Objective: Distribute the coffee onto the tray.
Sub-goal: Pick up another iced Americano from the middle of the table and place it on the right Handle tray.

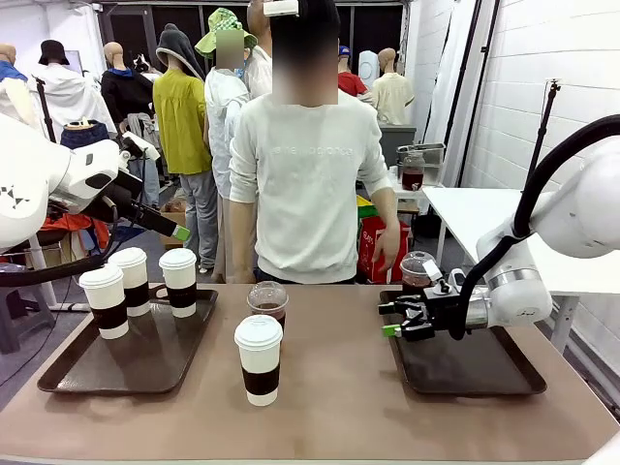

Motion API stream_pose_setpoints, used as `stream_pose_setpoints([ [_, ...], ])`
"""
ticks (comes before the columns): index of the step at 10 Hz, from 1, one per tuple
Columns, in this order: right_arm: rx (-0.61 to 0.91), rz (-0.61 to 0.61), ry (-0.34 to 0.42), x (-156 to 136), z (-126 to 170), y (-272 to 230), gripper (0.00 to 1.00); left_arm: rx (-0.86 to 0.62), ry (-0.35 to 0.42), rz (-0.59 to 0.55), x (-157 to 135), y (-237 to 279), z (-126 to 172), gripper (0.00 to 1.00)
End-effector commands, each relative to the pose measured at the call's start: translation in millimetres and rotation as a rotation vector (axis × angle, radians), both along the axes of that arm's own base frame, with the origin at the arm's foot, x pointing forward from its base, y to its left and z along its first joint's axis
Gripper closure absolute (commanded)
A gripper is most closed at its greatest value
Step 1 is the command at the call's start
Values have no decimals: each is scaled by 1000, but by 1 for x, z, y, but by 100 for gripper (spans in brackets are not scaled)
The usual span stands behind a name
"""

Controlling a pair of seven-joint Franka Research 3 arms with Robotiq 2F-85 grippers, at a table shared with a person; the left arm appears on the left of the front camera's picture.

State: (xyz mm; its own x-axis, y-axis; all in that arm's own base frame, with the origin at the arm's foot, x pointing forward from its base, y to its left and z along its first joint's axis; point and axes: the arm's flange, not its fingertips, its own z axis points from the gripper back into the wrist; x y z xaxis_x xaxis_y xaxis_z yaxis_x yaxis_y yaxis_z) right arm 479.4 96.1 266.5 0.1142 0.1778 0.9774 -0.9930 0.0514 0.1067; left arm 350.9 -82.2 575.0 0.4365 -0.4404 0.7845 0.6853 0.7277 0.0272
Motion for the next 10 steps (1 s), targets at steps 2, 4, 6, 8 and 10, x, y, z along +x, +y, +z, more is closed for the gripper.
stream_pose_setpoints([
  [2,7,-31,-22,12,-11,31,0,-17,6,-12,0,1,0,0],
  [4,25,-51,-18,19,-12,51,0,-17,6,-12,0,1,0,0],
  [6,21,-40,-23,25,-10,73,0,-17,6,-12,0,1,0,0],
  [8,46,-10,-6,34,-11,99,0,-17,6,-12,0,1,0,0],
  [10,67,7,16,38,-13,114,0,-17,6,-12,0,1,0,0],
])
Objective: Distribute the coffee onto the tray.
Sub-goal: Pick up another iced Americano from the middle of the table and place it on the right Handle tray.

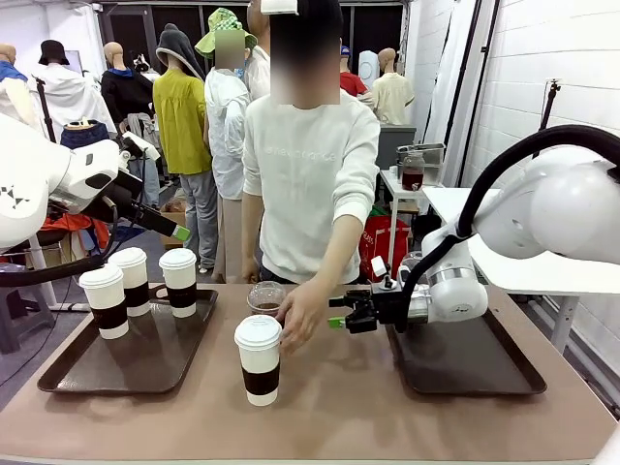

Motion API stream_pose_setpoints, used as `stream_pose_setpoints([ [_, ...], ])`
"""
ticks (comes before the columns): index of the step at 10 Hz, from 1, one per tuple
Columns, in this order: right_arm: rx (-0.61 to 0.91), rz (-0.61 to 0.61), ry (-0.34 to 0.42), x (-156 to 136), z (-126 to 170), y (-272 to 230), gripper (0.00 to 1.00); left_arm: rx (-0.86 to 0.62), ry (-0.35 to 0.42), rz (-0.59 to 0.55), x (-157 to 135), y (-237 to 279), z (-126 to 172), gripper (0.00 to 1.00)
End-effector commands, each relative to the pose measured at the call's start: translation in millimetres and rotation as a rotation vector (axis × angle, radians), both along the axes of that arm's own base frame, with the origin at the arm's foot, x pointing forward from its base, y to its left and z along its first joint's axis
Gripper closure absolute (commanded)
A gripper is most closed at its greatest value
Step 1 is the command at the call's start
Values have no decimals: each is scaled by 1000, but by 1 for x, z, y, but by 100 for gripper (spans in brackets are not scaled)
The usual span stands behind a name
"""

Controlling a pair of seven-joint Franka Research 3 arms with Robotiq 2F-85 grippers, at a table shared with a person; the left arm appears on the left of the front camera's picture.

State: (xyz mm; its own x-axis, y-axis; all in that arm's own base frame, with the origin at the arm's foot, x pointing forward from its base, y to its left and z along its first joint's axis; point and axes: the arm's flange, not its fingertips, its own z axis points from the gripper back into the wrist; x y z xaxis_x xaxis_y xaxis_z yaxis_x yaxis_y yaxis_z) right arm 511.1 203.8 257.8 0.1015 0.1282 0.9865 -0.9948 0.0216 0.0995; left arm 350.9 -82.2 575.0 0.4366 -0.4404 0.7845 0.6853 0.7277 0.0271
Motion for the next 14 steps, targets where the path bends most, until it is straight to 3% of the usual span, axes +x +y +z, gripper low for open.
stream_pose_setpoints([
  [1,12,-21,24,7,-5,2,0,-17,6,-12,0,1,0,0],
  [9,-17,-81,25,-13,18,-96,0,-17,6,-12,0,1,0,0],
  [14,-25,-73,16,-11,16,-110,0,-17,6,-12,0,1,0,0],
])
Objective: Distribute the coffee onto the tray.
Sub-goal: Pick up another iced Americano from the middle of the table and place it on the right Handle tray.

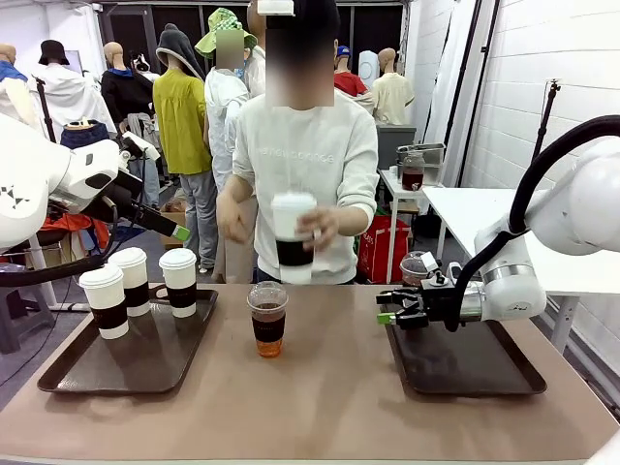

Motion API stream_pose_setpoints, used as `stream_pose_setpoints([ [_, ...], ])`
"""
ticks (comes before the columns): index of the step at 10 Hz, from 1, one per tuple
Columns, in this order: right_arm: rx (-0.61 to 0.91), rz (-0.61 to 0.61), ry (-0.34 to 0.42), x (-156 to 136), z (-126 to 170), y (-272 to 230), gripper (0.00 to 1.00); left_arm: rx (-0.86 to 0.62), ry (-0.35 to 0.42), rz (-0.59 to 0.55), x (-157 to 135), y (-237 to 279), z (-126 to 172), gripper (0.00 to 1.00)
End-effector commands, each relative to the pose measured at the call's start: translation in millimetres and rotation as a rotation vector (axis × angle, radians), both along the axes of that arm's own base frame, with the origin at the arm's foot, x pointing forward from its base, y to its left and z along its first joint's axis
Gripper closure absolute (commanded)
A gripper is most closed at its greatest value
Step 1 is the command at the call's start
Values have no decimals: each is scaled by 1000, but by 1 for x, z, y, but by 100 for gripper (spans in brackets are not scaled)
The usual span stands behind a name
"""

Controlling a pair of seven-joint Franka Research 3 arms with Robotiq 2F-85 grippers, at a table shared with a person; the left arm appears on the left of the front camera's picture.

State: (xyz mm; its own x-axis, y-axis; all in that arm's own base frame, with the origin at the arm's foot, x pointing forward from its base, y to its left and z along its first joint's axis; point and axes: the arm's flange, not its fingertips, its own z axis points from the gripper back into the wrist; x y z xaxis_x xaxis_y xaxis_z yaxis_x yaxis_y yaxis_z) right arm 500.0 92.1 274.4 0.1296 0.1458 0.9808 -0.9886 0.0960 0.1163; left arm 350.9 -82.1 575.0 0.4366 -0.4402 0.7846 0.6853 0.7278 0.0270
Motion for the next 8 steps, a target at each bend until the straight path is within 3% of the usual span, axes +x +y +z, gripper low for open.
stream_pose_setpoints([
  [1,1,-1,-2,0,-1,2,0,-17,6,-12,0,0,0,0],
  [8,1,-1,-2,0,-1,2,0,-17,6,-12,0,0,0,0],
])
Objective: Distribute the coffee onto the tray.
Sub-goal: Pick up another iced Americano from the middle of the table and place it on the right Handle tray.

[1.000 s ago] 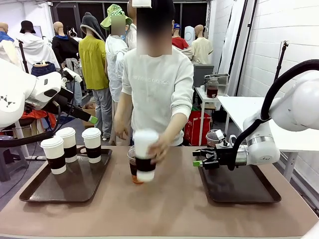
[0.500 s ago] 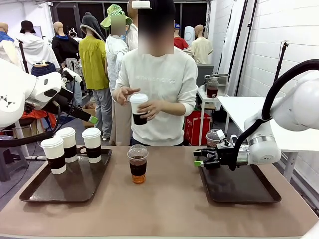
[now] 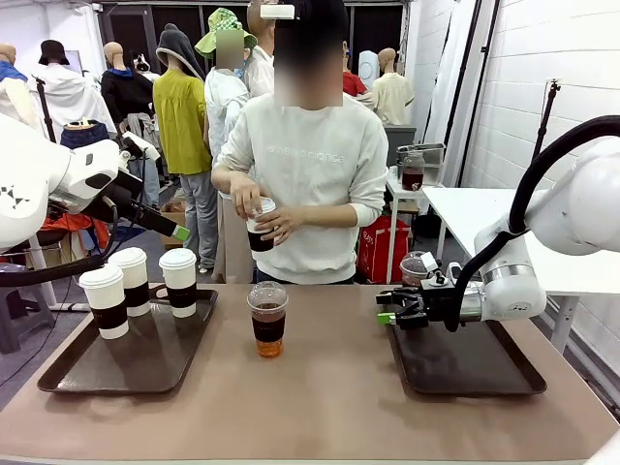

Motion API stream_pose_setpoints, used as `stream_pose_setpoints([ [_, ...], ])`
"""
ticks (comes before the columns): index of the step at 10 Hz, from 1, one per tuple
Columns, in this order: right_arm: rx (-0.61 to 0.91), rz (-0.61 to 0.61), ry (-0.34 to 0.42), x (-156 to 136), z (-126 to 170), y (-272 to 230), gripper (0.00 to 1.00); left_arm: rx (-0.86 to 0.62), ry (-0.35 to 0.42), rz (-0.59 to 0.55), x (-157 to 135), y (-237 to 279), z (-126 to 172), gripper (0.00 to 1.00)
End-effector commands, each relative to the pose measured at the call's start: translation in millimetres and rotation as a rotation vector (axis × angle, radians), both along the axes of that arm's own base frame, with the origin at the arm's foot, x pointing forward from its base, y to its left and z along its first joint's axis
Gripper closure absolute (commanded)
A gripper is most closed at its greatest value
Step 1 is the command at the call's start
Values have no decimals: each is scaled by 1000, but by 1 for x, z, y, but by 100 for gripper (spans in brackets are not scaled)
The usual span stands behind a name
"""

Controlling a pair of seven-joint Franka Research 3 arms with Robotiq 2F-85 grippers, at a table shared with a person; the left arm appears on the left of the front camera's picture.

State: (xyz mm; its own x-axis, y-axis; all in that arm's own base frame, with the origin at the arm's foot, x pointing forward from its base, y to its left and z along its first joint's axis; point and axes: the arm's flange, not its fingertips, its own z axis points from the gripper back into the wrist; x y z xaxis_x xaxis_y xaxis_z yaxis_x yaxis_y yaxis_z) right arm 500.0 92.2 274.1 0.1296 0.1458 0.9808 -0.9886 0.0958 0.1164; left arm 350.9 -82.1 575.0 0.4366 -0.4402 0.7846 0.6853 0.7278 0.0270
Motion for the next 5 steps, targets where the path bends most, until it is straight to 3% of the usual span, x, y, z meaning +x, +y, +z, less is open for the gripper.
stream_pose_setpoints([
  [1,0,0,0,0,0,0,0,-17,6,-12,0,0,0,0],
  [5,14,-4,-2,-7,-3,32,0,-17,6,-12,0,0,0,0],
])
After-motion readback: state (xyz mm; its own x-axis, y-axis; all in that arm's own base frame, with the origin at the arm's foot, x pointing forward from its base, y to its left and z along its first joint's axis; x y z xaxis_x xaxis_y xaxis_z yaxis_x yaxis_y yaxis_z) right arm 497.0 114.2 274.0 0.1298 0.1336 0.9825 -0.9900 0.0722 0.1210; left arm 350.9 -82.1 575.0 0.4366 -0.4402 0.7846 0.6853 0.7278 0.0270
